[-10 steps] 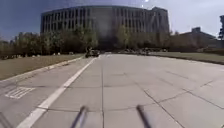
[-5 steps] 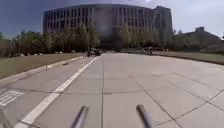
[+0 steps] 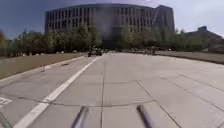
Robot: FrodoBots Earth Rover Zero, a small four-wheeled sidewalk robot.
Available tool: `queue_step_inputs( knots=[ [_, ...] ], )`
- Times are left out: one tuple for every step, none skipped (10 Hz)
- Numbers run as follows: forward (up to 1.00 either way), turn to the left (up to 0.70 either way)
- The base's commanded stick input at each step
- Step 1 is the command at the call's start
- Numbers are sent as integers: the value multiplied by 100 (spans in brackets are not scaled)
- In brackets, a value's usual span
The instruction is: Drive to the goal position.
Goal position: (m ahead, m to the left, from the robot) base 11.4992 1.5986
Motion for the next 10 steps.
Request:
queue_step_inputs(
  knots=[
    [70,0],
    [70,0],
    [70,0],
    [70,0],
    [70,0],
    [70,0],
    [70,0],
    [70,0],
    [70,0],
    [70,0]
  ],
)
